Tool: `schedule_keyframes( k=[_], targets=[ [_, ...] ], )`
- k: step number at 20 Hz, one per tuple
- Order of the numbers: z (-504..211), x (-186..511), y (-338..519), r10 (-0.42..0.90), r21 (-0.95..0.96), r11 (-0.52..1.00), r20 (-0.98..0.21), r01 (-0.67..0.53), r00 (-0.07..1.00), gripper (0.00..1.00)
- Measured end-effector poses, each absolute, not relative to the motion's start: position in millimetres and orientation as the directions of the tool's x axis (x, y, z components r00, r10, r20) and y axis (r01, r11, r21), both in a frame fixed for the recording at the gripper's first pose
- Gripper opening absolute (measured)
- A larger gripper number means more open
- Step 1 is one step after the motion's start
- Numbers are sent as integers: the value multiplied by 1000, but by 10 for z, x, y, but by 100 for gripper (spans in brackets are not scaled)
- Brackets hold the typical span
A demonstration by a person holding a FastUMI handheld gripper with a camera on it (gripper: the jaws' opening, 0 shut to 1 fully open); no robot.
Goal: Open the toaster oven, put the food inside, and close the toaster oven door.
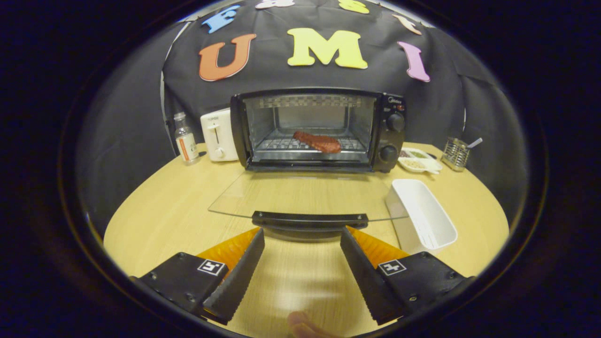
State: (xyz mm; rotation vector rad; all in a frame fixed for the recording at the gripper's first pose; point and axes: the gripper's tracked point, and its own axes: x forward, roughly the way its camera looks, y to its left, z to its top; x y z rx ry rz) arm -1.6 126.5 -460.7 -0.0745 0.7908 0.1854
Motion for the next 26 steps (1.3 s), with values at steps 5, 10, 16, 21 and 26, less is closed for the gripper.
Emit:
schedule_keyframes(
  k=[5,10,16,21,26],
  targets=[
    [-4837,25,1269,103,-18,984,-762,-179,640,100],
    [-4774,161,1264,102,-15,986,-741,-169,663,100],
    [-4547,321,1218,85,-33,987,-715,-155,694,100],
    [-4392,450,1191,57,-80,985,-683,-152,728,100],
    [-4220,647,1205,57,-84,986,-651,-147,757,100]
  ],
)
